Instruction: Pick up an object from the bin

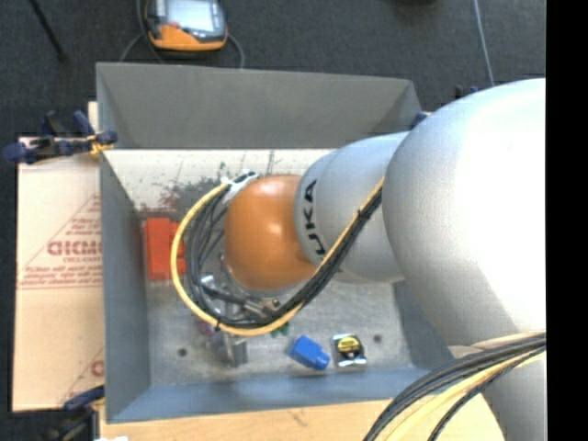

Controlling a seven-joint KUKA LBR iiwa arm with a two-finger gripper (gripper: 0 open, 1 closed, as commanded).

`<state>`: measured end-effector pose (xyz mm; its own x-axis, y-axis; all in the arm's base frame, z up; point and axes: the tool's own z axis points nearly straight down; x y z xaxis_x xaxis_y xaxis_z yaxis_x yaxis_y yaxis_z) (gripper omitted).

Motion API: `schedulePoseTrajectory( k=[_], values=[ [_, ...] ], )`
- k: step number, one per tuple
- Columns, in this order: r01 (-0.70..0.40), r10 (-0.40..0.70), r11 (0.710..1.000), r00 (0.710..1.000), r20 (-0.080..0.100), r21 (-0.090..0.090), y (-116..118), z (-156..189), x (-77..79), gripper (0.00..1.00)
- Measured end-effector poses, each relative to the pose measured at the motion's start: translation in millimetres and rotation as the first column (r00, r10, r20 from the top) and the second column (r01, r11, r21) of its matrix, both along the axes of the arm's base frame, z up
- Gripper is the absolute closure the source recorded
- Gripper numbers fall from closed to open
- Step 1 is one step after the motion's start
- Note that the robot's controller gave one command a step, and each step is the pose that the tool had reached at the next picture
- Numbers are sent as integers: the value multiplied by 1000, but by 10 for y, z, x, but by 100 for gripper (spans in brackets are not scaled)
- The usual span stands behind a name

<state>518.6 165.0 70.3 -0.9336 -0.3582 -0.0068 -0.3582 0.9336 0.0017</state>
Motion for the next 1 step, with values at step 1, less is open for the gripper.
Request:
schedulePoseTrajectory(
  k=[1],
  values=[
    [2,-2,1000,1000,0,0,-6,-1,0,100]
  ],
)
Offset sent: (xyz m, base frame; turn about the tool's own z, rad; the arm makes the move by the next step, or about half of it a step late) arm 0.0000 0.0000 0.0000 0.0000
